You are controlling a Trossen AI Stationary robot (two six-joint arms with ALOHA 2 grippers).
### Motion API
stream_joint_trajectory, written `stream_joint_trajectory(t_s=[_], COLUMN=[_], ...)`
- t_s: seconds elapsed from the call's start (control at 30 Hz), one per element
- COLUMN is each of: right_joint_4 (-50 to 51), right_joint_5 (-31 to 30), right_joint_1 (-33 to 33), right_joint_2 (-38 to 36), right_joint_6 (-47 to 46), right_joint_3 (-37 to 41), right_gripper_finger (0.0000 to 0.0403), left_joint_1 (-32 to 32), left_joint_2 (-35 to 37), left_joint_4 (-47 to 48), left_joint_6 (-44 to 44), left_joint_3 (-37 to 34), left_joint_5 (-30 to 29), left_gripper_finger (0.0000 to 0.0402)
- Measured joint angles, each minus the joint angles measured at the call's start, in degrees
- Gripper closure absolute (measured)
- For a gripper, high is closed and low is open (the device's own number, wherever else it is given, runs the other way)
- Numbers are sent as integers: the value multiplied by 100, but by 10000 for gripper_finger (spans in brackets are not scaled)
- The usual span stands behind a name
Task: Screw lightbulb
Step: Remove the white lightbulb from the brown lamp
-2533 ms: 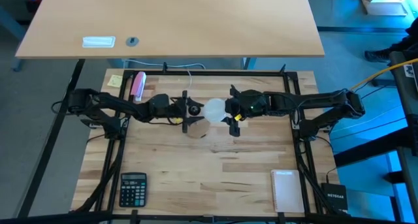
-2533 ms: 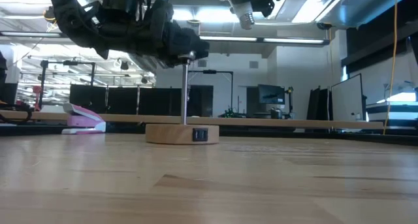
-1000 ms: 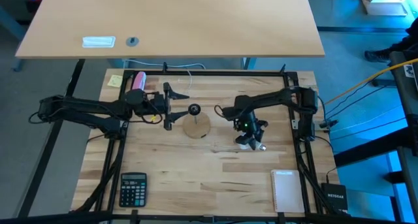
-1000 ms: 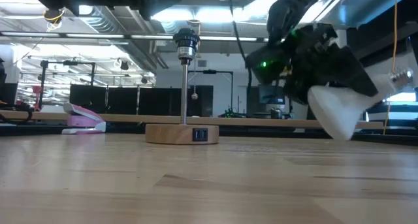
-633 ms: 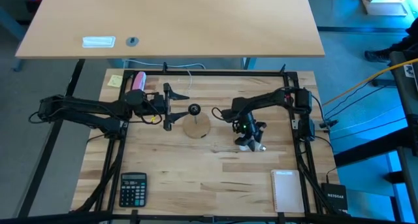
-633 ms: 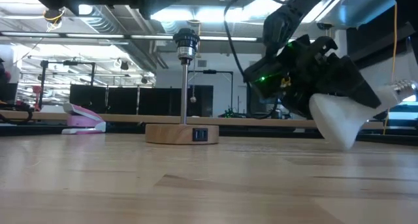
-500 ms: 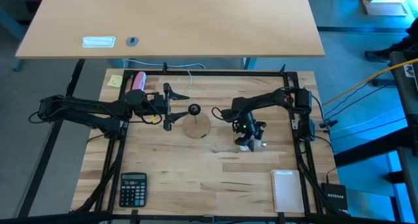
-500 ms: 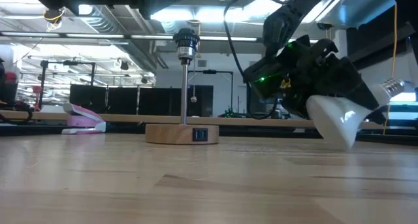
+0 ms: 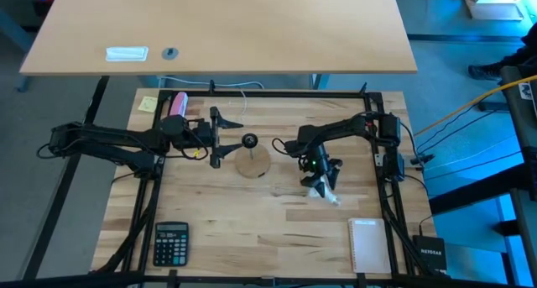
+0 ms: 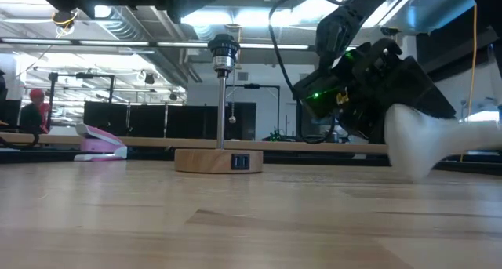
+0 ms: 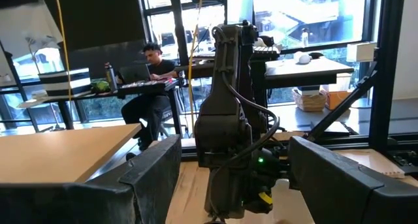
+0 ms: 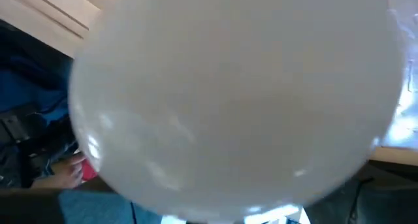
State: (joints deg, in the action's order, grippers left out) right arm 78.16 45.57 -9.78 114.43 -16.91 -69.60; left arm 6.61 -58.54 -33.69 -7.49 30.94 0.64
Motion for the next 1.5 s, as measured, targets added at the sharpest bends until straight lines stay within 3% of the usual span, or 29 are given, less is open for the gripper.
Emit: stream_joint_trajectory(t_s=[0.3,0.47,0.63,0.73,0.9,1.17,1.5], right_joint_4=[-72,-43,268,218,-314,-1682,-3162], right_joint_5=[-476,-679,-1113,-1686,-2829,-4762,-6027], right_joint_1=[0,4,35,216,972,2865,4565], right_joint_2=[-12,-166,-785,-1261,-2081,-3132,-3085], right_joint_6=[52,32,-337,-699,-1832,-4348,-6599], right_joint_3=[-5,-1,7,7,110,1051,1811], right_gripper_finger=[163,162,151,146,141,141,141], left_joint_1=[0,1,2,2,2,2,-4], left_joint_2=[0,-2,-2,-2,-2,-2,-2], left_joint_4=[38,108,130,166,186,218,378], left_joint_6=[24,35,0,-2,-2,143,302], left_joint_3=[0,0,0,0,-2,-2,-2], left_joint_5=[0,-2,-28,-86,-90,-92,-94], left_gripper_finger=[130,130,130,130,130,130,130])
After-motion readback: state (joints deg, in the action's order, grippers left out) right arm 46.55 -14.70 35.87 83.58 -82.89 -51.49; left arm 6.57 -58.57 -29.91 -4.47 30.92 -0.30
